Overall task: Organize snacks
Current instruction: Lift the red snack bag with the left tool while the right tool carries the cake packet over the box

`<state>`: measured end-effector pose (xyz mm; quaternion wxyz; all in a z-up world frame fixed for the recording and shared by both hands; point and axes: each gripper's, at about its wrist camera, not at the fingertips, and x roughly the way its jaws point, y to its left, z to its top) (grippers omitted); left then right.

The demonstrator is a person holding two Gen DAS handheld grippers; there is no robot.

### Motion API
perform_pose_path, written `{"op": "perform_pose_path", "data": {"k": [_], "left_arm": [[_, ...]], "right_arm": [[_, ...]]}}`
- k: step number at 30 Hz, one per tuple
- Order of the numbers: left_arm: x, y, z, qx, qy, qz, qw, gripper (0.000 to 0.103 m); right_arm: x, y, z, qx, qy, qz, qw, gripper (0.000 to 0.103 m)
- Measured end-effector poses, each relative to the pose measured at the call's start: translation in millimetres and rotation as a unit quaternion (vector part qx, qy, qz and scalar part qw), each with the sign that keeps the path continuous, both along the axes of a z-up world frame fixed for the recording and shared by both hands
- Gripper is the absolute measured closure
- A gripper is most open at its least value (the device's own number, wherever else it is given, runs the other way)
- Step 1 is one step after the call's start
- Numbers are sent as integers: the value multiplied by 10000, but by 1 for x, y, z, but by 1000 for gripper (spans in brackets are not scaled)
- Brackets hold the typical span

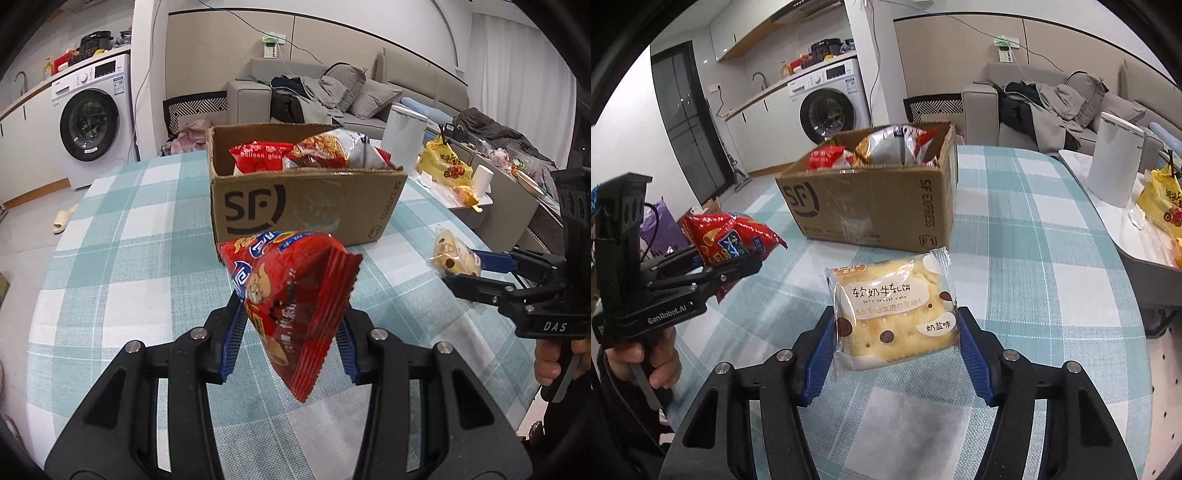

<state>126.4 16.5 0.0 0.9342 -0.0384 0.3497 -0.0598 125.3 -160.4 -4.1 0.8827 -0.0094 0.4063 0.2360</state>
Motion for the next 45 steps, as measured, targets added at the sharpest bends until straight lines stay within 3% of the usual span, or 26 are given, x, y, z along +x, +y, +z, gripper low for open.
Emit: {"op": "perform_pose_path", "data": {"k": [22, 45], "left_arm": [[12, 22, 56, -28, -536, 256, 9982, 62], [57, 28, 83, 1, -687, 238, 9974, 62]], "right_arm": [[27, 10, 60, 387, -479, -311, 9976, 39], [59, 24, 88, 488, -586, -393, 9963, 39]]}}
